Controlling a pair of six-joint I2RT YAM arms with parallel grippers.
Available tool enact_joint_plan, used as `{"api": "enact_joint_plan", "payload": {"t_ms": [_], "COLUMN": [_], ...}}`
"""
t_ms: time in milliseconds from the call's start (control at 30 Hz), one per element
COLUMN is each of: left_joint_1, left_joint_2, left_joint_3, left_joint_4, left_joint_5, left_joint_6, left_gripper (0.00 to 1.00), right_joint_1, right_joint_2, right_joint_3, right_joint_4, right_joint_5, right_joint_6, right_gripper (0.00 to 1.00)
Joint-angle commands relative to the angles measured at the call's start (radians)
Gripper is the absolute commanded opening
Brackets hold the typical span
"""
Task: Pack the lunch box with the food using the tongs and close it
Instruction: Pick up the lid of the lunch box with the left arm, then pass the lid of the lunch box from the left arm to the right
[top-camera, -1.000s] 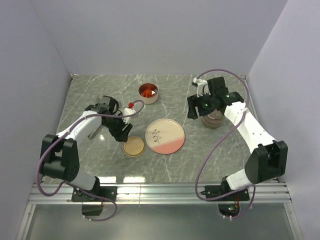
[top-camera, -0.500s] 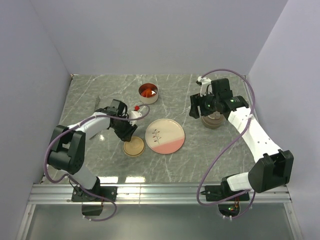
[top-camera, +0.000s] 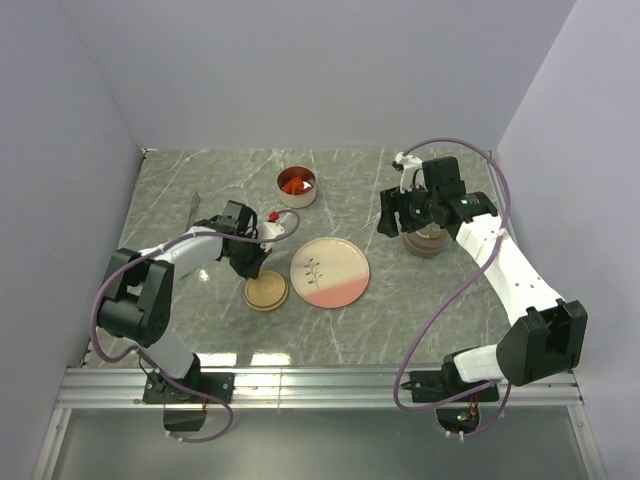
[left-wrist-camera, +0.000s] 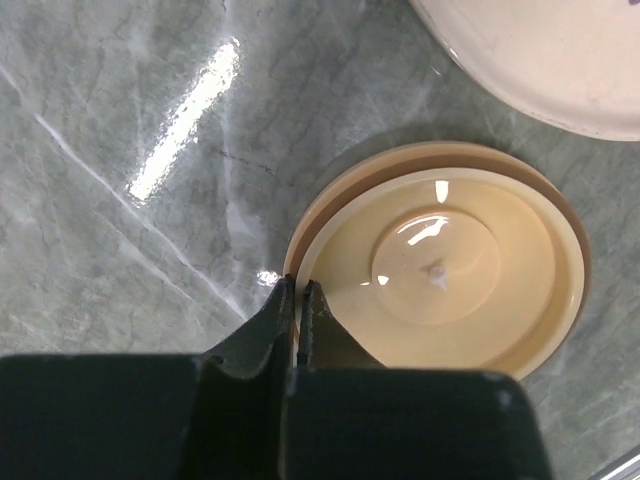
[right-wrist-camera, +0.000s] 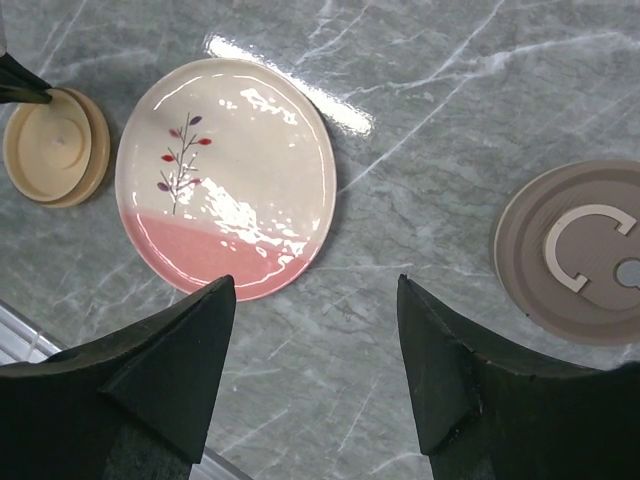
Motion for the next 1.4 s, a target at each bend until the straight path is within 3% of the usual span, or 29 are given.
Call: {"api": "enact_joint_plan", "payload": {"t_ms": [0,167,433,600,800,1067,1367], "left_joint_1": [-0.002,0.007,0.007,0.000,-0.031,-0.086,-0.097], "left_joint_2": [0.023,0.005,0.000,0.006,0.031,0.069,0.084], "left_joint_3": [0.007,0.087,0.300,0.409,0.480,0.509,0.527], "left_joint_4": [-0.033,-0.145,-0.404,-0.532,-0.670,-0.770,-0.847], "left_joint_5": [0.015,0.121,0.481,0.699,0.810,0.917,0.972], "left_joint_6": [-0.007,-0.020,-0.033,0.006,0.080,0.147,0.212], "left_gripper": [0.00,0.00,0.00,0.00,0.00,0.00,0.00], "right_joint_1": [-0.003,-0.006,0.043,0.170,0.432,0.780,0.891], "right_joint_2": [-0.034,-0.027,-0.133,-0.208,-0.418,-0.390,-0.321], "right_joint_3": [0.029,0.098,0.147,0.136,-0.098,-0.134,-0.137], "right_joint_4": [0.032,-0.070,-0.045,-0.035,0.113,0.159,0.205], "right_joint_5": [-0.026,-0.053,-0.095,-0.132,-0.119,0.019,0.094], "right_joint_6": [-0.017,-0.139,-0.426,-0.581,-0.840,-1.029,-1.086], "right_gripper": [0.73,0.73,0.73,0.72,0.72,0.66,0.57]}}
